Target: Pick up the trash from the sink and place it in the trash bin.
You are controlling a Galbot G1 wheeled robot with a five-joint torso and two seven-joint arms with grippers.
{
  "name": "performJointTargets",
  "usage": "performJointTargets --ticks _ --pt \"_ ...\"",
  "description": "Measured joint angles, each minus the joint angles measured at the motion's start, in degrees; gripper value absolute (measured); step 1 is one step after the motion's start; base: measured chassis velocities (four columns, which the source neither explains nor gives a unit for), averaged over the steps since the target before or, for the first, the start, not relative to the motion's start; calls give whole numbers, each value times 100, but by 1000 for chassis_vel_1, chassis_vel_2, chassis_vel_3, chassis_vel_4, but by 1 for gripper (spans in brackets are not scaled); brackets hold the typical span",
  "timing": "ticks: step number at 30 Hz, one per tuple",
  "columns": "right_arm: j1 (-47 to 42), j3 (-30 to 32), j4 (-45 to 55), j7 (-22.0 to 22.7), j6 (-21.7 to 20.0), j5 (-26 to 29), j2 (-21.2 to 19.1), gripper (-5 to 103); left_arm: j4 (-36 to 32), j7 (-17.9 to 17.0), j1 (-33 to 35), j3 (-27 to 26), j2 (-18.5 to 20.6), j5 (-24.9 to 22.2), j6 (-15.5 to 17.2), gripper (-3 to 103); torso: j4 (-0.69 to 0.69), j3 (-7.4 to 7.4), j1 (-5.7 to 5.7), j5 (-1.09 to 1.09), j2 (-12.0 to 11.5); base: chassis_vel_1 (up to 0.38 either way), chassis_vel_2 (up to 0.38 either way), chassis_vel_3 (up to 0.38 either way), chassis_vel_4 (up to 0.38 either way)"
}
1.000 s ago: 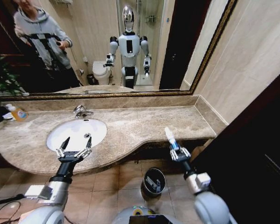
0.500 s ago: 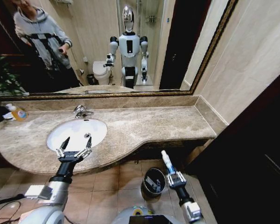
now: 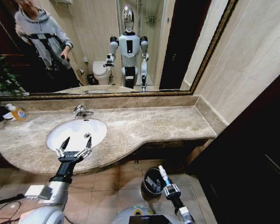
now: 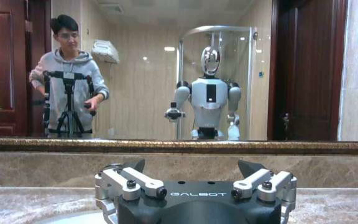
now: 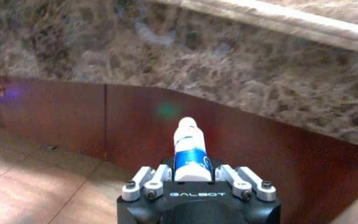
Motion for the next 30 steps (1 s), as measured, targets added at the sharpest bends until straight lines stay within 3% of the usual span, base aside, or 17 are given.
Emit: performJointTargets --ticks 4,12,30 --pt "479 -216 -360 -238 -471 -293 -81 31 0 0 0 -1 0 0 0 100 -1 0 0 -1 0 0 0 0 0" --pt "1405 -510 -1356 -422 -767 -656 6 31 0 0 0 0 0 0 0 100 0 0 1 0 -1 0 0 0 0" --pt "2651 -858 -3356 -744 -718 -1115 104 31 0 0 0 0 0 0 0 100 0 0 0 0 -1 0 0 0 0"
